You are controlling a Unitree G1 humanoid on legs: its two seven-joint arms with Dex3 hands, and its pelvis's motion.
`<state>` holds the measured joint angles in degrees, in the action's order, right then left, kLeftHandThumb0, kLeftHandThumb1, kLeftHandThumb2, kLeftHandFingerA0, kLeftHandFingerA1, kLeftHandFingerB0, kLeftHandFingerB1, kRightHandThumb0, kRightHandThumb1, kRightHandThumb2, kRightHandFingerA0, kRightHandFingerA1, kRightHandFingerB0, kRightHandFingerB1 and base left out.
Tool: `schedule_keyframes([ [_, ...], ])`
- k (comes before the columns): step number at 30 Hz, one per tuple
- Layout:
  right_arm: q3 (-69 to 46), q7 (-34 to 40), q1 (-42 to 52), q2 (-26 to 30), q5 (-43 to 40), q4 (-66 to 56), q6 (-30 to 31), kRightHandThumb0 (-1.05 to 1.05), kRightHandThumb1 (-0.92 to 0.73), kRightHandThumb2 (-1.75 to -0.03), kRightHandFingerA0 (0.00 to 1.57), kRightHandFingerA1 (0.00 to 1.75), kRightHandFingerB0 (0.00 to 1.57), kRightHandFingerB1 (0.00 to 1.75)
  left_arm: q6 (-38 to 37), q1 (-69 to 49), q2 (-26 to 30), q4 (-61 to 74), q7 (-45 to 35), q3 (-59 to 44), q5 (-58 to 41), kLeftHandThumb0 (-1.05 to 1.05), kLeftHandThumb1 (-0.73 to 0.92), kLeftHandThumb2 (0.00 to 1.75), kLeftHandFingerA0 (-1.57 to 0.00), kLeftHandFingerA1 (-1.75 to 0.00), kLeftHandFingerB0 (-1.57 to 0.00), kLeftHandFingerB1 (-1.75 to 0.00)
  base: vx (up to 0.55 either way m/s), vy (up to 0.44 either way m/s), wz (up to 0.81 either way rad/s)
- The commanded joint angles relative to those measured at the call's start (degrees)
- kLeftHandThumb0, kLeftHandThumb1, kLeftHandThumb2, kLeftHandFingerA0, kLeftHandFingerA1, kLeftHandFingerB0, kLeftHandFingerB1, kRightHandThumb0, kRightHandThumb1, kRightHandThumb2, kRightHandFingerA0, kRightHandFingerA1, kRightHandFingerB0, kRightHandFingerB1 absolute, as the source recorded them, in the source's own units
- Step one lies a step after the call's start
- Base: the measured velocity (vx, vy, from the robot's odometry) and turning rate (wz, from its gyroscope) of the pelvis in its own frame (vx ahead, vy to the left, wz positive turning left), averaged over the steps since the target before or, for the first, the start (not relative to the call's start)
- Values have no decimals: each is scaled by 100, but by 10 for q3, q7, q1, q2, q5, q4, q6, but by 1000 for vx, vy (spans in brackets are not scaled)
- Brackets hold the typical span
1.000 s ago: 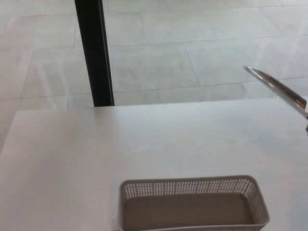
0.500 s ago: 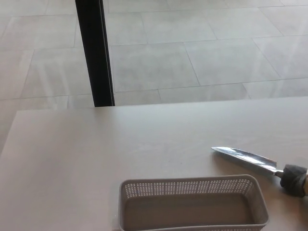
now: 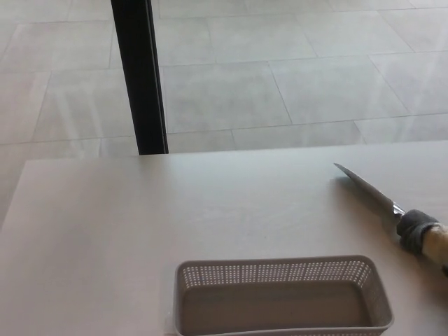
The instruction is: A garden tool is kept on the righthand side and a container is kept on the lefthand side on a desk infront of the robot. the robot uses its right hand to pick up the garden tool and makes a scooping motion inside the container
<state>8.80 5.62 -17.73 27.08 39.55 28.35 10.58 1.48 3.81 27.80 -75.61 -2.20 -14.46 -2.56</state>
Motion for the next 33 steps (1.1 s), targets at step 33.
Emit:
schedule_keyframes([
  [33,-744,-119,195,-43,-493,-189,90,-78,-86,-66,13,58,15,36,8,3,9,-3,7,0,6,-55,63,61,-58,-46,-43,-37,0,0,0],
])
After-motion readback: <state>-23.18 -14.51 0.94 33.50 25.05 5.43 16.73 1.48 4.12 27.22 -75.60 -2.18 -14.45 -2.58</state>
